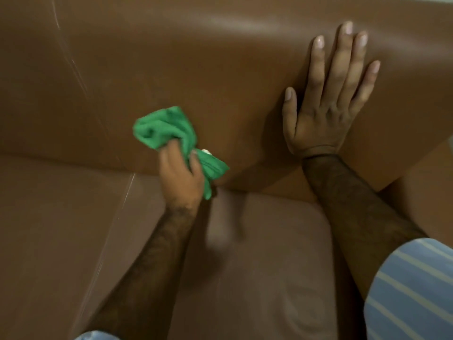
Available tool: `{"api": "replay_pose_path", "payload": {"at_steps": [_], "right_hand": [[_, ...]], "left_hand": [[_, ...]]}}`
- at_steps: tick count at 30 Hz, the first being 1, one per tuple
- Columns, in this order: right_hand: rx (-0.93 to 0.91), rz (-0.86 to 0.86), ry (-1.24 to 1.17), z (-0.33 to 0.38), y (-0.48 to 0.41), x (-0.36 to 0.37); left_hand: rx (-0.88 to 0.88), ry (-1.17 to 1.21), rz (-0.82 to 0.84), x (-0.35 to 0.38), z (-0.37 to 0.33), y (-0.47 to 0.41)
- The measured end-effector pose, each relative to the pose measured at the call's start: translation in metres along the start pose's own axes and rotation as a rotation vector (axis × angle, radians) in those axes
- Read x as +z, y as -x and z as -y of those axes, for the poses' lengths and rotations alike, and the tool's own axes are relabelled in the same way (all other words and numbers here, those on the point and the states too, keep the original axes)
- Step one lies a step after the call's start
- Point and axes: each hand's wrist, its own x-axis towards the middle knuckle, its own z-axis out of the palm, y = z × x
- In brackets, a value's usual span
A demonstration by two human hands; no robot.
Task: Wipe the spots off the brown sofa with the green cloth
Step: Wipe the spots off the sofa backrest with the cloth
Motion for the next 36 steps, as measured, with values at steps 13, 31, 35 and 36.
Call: {"api": "replay_pose_path", "payload": {"at_steps": [13,31,35,36], "right_hand": [[0.005,0.019,-0.002,-0.001,-0.002,-0.004],[0.013,0.037,0.007,0.0,-0.001,-0.004],[0.004,0.043,0.009,0.0,-0.002,-0.005],[0.002,0.045,0.008,0.0,-0.002,-0.006]], "left_hand": [[-0.024,0.039,-0.038,-0.022,0.001,-0.018],[-0.387,0.212,-0.403,-0.035,0.012,-0.061],[-0.072,0.11,-0.175,-0.008,-0.029,-0.028],[0.025,0.052,-0.075,-0.002,-0.037,-0.018]]}}
